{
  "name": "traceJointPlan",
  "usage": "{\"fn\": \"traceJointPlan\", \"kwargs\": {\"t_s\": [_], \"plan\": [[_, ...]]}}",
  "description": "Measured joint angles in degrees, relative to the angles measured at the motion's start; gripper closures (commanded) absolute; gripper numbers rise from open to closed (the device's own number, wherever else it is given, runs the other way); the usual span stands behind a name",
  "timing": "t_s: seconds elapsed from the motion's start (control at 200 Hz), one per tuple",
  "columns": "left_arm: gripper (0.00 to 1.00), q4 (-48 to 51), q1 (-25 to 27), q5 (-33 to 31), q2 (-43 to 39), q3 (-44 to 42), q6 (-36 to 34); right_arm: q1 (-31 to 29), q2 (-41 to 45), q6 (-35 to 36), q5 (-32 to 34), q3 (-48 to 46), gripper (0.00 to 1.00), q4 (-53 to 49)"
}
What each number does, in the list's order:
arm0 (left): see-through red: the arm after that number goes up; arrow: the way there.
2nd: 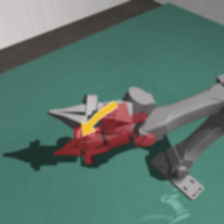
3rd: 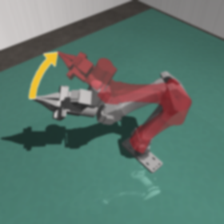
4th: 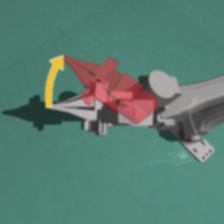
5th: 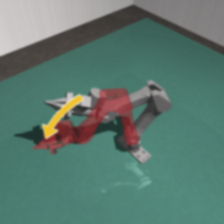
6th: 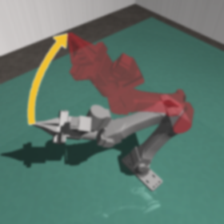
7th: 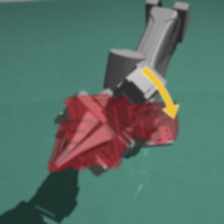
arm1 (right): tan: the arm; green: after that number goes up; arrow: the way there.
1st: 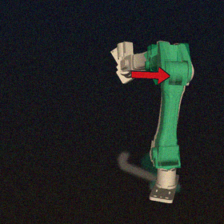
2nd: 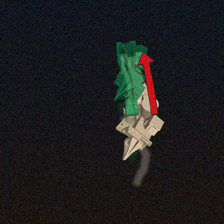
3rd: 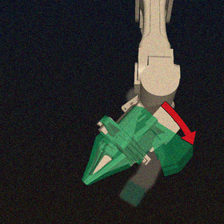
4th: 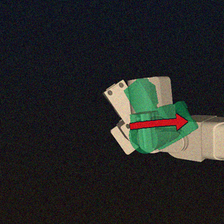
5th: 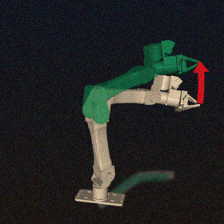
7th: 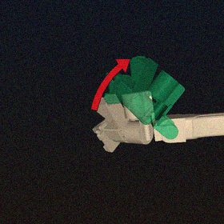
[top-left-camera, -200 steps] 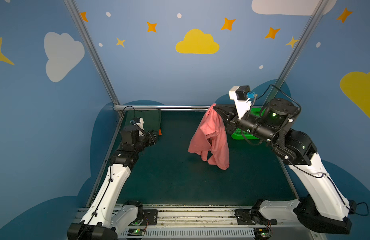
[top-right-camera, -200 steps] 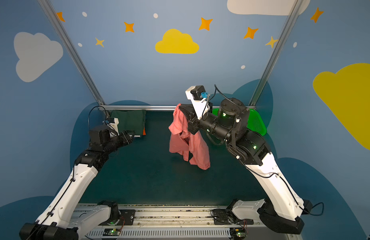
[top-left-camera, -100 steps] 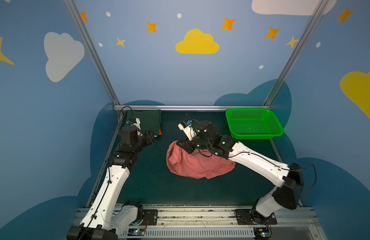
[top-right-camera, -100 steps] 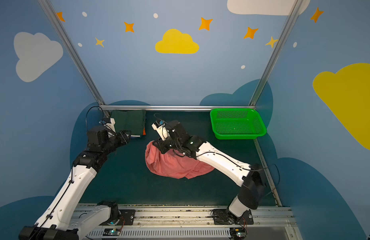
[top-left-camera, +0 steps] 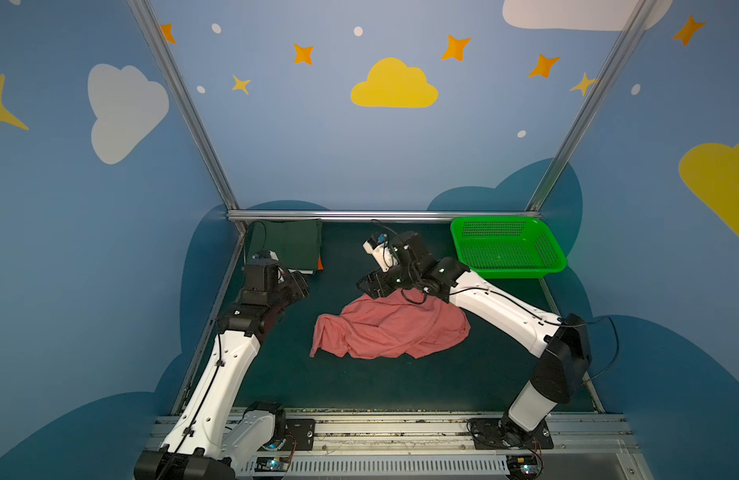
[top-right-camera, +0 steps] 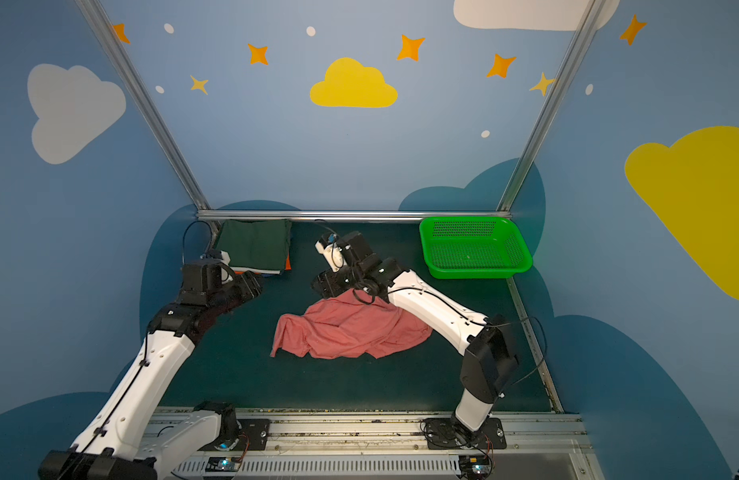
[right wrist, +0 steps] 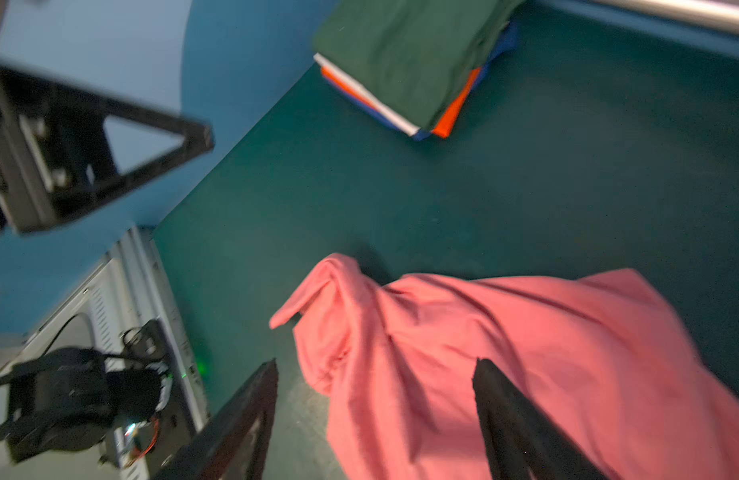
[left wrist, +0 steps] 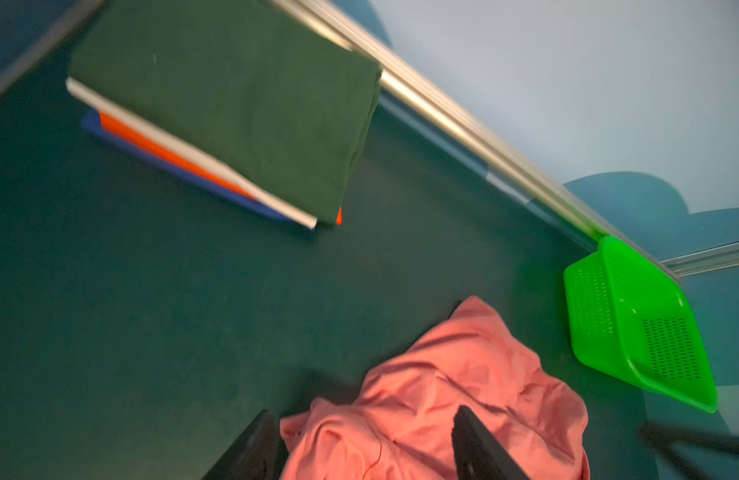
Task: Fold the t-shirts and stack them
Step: 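Grasp the pink t-shirt edges with the left and right grippers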
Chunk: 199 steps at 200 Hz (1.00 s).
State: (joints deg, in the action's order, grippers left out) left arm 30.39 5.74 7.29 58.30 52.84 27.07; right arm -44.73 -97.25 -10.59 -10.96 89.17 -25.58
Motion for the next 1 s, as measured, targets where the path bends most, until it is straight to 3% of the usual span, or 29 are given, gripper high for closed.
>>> {"fn": "traceJointPlan", "kwargs": {"t_s": [0.19, 0.496, 0.826, 0.916, 0.996], "plan": [[0.35, 6.7, 3.0, 0.7, 2.6, -5.8, 5.8, 9.8, -4.5, 2.4, 3.9, 5.3, 0.24, -6.1], [0.31, 7.6, 4.1, 1.6, 5.4, -12.3, 11.5, 14.8, -25.8, 5.1, 8.2, 17.8, 0.24, -17.5], [0.34, 2.1, 5.2, 6.3, 12.9, -15.9, 12.9, 19.1, -37.3, 5.2, -0.1, 27.8, 0.25, -23.5], [0.41, 1.9, 5.6, 6.5, 15.2, -15.6, 12.5, 19.0, -37.8, 5.1, -2.8, 28.3, 0.31, -23.8], [0.47, 2.0, 5.7, 6.3, 16.3, -15.6, 12.3, 18.8, -37.9, 4.9, -4.6, 28.3, 0.42, -24.3]]}}
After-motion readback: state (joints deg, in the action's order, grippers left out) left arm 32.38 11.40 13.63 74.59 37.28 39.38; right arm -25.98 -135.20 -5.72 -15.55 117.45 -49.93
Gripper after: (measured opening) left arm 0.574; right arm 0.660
